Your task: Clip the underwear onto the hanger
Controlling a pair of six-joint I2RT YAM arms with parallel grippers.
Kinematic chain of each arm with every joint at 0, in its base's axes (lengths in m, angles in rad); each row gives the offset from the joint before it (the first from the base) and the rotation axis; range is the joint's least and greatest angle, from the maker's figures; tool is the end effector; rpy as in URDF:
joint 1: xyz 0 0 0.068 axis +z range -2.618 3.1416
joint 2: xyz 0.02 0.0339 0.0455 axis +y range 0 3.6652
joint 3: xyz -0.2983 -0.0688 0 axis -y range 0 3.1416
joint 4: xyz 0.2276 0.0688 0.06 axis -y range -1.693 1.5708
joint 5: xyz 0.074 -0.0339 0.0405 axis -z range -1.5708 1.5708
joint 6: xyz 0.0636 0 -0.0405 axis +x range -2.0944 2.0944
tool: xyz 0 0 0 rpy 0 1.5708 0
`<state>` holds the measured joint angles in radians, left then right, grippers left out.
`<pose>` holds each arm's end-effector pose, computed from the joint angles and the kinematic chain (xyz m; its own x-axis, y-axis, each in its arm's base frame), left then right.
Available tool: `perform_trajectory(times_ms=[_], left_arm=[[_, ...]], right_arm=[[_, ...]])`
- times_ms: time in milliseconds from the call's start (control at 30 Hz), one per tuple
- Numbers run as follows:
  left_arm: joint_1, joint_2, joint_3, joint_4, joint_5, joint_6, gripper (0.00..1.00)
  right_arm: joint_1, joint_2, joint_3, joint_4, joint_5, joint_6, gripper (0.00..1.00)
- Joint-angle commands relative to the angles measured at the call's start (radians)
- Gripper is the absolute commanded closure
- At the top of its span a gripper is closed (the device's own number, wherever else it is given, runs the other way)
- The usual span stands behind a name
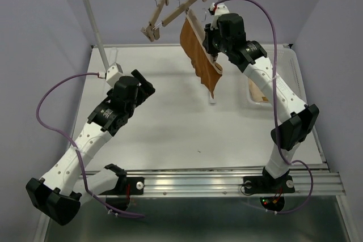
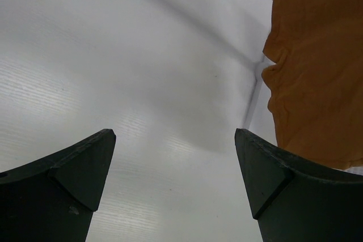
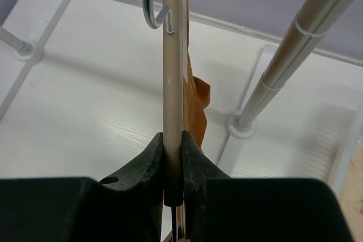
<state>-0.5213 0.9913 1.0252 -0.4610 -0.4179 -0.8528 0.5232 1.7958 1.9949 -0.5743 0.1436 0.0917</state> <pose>0.1883 -0.0784 0.3760 -0.3379 -0.5997 -0.7254 -0.1818 0.7978 -0.5749 0.3729 0.2046 0.4579 -0.3508 -0.0977 -0.9313 -0.3485 0.9367 0.0330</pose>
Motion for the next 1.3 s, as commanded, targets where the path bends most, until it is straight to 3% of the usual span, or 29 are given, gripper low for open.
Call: perform_trajectory(times_ms=[0, 100, 400, 500, 633, 967, 1267], left_arm=[[0.006, -0.006, 0.021, -0.001, -0.019, 0.014, 0.01], [0.009, -0.02, 0.016, -0.016, -0.024, 0.003, 0.01], [0.01, -0.066, -0.005, -0.024, -0.048, -0.009, 0.01], [0.014, -0.054, -0.007, -0.01, -0.039, -0.003, 0.01], [0.015, -0.03, -0.005, -0.001, -0.013, 0.003, 0.01], [0.018, -0.051, -0.03, 0.012, 0.008, -0.012, 0.01], [0.018, -0.072, -0.037, -0.004, 0.01, -0.023, 0.01]], right_arm=[[-0.005, 0.022, 0.1, 0.126, -0.062, 0.042, 0.99], [0.004, 0.034, 0.096, 0.134, -0.021, 0.077, 0.99], [0.004, -0.18, -0.24, 0.129, 0.163, 0.164, 0.99], [0.004, -0.24, -0.303, 0.16, 0.243, 0.187, 0.99], [0.004, -0.291, -0.301, 0.226, 0.24, 0.175, 0.99], [0.004, -0.158, -0.085, 0.243, 0.16, 0.105, 0.99], [0.004, 0.08, 0.289, 0.219, 0.108, 0.062, 0.98]])
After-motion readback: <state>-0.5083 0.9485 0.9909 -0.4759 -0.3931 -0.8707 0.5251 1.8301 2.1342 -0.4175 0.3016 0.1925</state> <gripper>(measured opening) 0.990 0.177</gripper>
